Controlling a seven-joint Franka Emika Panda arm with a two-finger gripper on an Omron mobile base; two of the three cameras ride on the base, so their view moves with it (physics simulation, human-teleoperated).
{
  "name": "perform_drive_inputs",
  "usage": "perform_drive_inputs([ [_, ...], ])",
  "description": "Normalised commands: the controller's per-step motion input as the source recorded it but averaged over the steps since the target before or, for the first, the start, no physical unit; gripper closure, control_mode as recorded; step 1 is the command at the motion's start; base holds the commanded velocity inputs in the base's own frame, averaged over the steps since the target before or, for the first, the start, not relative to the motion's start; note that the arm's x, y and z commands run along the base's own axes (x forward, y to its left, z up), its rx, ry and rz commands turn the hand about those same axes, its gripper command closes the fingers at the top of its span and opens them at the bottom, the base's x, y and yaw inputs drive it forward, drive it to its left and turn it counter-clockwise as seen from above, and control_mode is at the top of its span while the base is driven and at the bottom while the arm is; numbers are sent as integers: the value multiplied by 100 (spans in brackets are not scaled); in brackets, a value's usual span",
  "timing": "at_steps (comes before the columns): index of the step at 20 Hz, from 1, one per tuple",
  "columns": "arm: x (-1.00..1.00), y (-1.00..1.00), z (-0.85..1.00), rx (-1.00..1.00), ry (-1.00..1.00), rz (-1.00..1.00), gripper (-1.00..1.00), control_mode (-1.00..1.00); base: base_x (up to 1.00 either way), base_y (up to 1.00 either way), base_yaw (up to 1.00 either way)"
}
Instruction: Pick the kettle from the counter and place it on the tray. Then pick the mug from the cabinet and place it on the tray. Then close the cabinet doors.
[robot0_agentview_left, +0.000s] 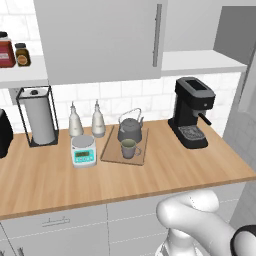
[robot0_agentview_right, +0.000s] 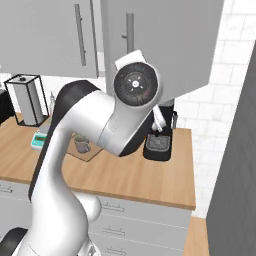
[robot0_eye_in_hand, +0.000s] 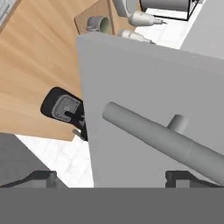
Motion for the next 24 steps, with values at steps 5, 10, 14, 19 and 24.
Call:
perform_drive_inputs([
  [5, 83, 52, -4, -1, 0, 19, -100, -100, 0, 0, 0],
  [10, 92, 48, -17, 0, 0, 15, -100, -100, 0, 0, 0],
  [14, 97, 28, -3, 0, -4, 6, -100, -100, 0, 0, 0],
  [19, 100, 17, -11, 0, 2, 0, -100, -100, 0, 0, 0],
  [24, 100, 7, -29, 0, 9, 0, -100, -100, 0, 0, 0],
])
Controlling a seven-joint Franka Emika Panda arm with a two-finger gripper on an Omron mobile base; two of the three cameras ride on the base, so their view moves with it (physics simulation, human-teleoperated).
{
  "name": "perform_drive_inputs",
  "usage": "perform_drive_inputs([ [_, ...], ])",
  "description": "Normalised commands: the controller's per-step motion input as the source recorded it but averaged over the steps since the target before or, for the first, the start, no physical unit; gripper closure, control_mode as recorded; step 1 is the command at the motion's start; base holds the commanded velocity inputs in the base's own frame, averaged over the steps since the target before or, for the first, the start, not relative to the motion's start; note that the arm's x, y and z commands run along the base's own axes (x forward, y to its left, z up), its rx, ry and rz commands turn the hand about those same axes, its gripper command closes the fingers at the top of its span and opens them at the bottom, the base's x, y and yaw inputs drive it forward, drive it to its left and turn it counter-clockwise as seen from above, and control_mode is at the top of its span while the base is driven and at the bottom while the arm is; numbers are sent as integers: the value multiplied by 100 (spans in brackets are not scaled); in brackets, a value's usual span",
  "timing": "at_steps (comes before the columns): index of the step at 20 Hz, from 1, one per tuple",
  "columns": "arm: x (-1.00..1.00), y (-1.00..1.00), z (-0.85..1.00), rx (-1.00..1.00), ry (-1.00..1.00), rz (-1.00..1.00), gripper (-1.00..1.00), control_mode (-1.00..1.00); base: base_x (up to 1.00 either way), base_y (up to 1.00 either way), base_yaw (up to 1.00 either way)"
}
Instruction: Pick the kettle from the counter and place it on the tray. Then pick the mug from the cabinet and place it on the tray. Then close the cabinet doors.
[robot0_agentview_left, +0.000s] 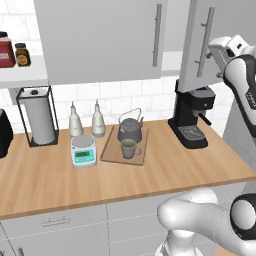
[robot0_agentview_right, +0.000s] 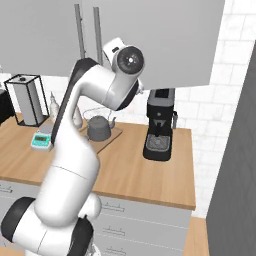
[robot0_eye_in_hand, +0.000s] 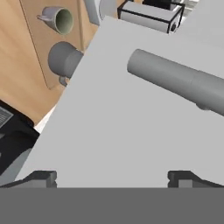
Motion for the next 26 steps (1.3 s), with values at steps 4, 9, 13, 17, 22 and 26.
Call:
perform_drive_inputs([
  [4, 97, -1, -29, 0, 5, 0, -100, -100, 0, 0, 0],
  [9, 82, 3, -17, 0, 0, 0, -100, -100, 0, 0, 0],
  [13, 58, 1, -20, 0, 0, 0, -100, -100, 0, 0, 0],
  [17, 56, 0, -23, 0, 0, 0, -100, -100, 0, 0, 0],
  [22, 61, 0, -27, 0, 0, -1, -100, -100, 0, 0, 0],
  [26, 25, 0, -25, 0, 0, -3, -100, -100, 0, 0, 0],
])
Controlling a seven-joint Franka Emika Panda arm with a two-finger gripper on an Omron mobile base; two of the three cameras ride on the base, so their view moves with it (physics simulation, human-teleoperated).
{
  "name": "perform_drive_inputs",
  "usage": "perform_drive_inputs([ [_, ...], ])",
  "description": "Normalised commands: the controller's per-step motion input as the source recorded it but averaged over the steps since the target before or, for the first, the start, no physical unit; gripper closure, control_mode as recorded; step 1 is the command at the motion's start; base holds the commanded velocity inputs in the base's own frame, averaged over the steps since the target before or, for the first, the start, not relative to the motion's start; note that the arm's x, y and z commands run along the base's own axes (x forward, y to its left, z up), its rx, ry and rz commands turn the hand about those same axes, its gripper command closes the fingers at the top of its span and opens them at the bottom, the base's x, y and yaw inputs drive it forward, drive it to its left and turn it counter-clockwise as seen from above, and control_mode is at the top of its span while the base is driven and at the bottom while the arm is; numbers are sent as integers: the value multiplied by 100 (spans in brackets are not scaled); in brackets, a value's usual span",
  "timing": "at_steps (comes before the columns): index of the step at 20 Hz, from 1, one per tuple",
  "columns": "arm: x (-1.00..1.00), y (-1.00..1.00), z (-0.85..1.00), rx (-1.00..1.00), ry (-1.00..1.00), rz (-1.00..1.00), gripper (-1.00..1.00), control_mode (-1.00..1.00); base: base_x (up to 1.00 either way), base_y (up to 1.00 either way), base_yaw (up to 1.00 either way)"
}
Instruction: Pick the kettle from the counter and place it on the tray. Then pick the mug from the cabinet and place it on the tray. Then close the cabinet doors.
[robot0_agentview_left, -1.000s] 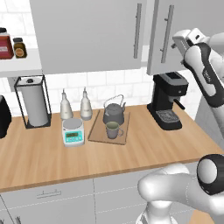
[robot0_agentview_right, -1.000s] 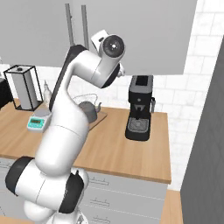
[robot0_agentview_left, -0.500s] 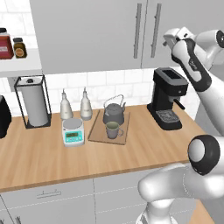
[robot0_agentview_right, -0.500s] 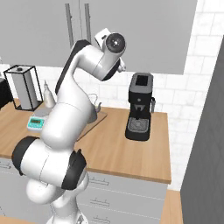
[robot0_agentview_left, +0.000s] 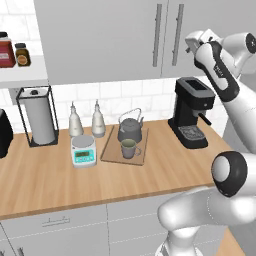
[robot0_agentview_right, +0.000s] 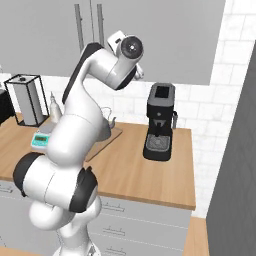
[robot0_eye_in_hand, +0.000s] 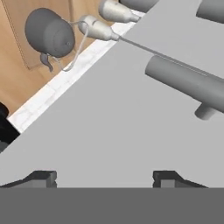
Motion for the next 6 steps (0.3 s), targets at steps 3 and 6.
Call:
perform_drive_inputs([
  [3, 11, 0, -25, -1, 0, -3, -100, -100, 0, 0, 0],
  [6, 15, 0, -25, 0, 0, -1, -100, -100, 0, 0, 0],
])
